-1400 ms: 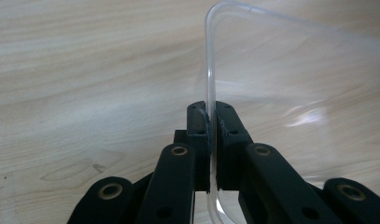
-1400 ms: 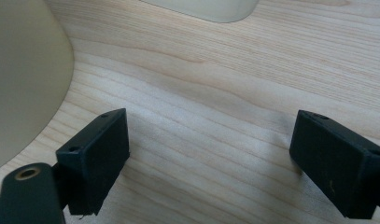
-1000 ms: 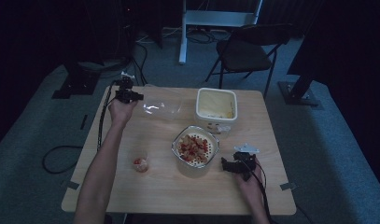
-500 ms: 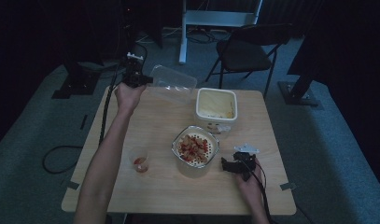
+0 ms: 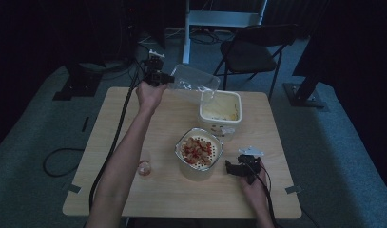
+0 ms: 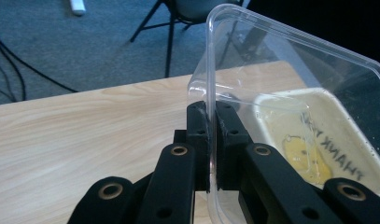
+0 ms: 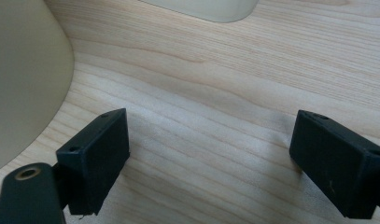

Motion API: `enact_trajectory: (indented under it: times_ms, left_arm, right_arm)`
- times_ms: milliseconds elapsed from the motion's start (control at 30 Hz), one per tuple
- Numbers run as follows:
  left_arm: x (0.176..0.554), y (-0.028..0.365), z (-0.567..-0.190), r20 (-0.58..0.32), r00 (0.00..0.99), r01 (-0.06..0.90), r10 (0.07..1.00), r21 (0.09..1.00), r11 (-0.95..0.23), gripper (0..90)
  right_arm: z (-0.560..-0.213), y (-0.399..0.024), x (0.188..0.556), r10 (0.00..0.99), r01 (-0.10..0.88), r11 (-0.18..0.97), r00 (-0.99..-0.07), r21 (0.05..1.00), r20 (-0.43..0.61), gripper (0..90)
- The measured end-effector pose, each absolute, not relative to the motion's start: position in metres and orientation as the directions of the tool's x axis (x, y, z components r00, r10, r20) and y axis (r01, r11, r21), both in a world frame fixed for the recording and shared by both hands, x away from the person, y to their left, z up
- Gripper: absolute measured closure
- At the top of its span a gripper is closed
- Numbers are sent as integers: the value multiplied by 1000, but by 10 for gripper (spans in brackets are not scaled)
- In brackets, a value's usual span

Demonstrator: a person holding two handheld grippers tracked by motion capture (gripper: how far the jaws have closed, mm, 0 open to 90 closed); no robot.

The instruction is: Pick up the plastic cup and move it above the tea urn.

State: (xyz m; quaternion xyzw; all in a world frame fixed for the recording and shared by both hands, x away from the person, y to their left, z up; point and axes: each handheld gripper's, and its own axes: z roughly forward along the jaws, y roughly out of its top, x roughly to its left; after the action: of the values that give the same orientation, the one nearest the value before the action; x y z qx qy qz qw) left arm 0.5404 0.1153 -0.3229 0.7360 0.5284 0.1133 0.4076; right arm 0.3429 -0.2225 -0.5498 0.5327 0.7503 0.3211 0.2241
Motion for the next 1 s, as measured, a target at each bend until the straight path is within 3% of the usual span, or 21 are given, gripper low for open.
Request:
enact_trajectory:
  times_ms: [100, 200, 233, 300, 467, 633, 1000]
  left_arm:
    - [542, 110, -324, -302, 403, 700, 864, 710, -78, 861]
    - [543, 107, -327, -346, 445, 701, 826, 709, -81, 651]
    - [541, 105, -328, -360, 506, 680, 784, 725, -106, 620]
    - [540, 105, -328, -366, 522, 671, 771, 734, -106, 595]
    - [540, 108, -324, -414, 560, 657, 718, 750, -80, 575]
    - [540, 107, -327, -396, 557, 650, 730, 755, -86, 559]
    - [528, 120, -320, -245, 603, 585, 759, 783, -212, 514]
  right_arm:
    - [-550, -222, 343, 944, 655, 226, -331, 721, 6, 117]
    - [-550, -222, 343, 944, 655, 225, -331, 721, 6, 117]
    - [-550, -222, 343, 944, 655, 226, -331, 721, 6, 117]
    - [-550, -222, 343, 944, 655, 226, -331, 721, 6, 117]
    - [-550, -223, 343, 943, 655, 227, -332, 721, 5, 117]
    - [-550, -222, 343, 944, 656, 225, -331, 721, 6, 117]
    - [-550, -222, 343, 942, 655, 228, -334, 720, 6, 116]
